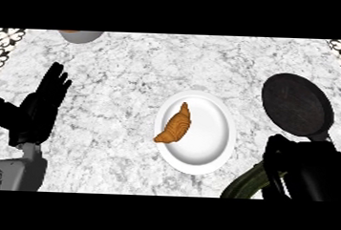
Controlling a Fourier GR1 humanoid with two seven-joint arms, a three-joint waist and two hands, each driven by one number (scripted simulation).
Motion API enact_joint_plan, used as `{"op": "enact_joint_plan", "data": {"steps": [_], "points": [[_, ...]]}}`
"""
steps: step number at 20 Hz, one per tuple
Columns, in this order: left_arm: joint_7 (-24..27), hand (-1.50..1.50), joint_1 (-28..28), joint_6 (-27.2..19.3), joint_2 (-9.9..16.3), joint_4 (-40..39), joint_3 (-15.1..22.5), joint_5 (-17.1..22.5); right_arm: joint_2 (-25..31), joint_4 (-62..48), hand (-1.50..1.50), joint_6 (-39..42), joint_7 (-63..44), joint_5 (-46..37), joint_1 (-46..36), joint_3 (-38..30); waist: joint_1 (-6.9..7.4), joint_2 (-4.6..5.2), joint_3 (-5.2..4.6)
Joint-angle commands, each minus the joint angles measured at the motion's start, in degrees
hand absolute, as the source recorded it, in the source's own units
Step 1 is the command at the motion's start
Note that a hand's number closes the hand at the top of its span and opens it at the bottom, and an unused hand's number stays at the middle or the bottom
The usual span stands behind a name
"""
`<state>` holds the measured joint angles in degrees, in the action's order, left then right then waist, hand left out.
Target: Pick the squash from the plate and place it in the pan
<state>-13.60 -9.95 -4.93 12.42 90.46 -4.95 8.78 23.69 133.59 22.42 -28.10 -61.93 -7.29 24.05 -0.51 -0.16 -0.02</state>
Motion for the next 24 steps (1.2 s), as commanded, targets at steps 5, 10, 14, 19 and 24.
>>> {"op": "enact_joint_plan", "data": {"steps": [5, 10, 14, 19, 24], "points": [[1.0, 0.0, -0.5, -0.2, -1.0, -0.6, 0.7, -1.8, -1.4, -5.5, 1.5, -0.9, 5.8, 10.7, -3.5, -20.4, 0.51, 0.2, 0.03], [-4.5, 0.0, -2.3, 0.3, 0.4, 2.1, -1.1, 0.6, 1.2, -19.0, 1.5, -7.8, 16.9, 14.5, -5.1, -30.5, 0.65, 0.24, 0.06], [-0.9, 0.0, 1.0, -0.2, -1.3, 1.9, 0.8, -2.1, 4.0, -34.5, 1.5, -12.2, 26.2, 17.9, -9.9, -37.1, 1.13, 0.35, 0.08], [0.8, 0.0, 2.1, 2.1, -1.5, 1.9, 0.5, -0.9, 3.9, -50.2, 1.5, -19.4, 35.4, 16.2, -14.1, -37.6, 1.27, 0.35, 0.05], [-1.5, 0.0, 0.1, 0.4, -2.4, 2.3, 1.0, -1.6, 5.1, -69.1, 1.5, -25.0, 49.6, 17.4, -17.6, -39.0, 1.87, 0.57, 0.11]]}}
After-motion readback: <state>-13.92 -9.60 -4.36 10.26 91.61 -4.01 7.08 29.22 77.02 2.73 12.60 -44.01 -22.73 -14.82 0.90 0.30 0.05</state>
